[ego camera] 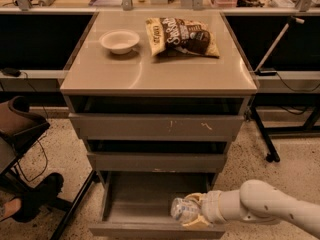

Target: Place blue plastic bottle into bottom drawer

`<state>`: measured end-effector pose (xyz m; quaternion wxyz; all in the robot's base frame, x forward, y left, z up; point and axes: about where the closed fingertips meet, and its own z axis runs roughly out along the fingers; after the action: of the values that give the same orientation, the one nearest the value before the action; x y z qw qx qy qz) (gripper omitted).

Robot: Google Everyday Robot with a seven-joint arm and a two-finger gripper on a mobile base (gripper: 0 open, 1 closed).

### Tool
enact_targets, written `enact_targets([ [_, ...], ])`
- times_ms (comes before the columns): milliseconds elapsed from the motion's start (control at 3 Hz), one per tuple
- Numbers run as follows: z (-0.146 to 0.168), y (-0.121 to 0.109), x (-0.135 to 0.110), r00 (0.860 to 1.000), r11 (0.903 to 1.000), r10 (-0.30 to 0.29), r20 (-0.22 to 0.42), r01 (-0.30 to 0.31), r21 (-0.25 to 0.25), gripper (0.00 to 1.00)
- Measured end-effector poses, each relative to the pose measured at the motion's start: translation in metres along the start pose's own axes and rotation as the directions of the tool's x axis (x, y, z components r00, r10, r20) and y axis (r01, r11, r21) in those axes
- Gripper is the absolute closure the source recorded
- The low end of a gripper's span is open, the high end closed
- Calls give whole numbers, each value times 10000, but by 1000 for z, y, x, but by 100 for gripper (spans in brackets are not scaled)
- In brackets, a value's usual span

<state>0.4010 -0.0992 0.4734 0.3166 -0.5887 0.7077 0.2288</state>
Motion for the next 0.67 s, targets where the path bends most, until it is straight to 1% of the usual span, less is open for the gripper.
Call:
enact_targets([
  [333, 59, -33, 18, 9946, 9971, 748, 721, -758, 111, 100],
  [667, 79, -25, 27, 9889, 9935, 1136, 963, -1129, -128, 100],
])
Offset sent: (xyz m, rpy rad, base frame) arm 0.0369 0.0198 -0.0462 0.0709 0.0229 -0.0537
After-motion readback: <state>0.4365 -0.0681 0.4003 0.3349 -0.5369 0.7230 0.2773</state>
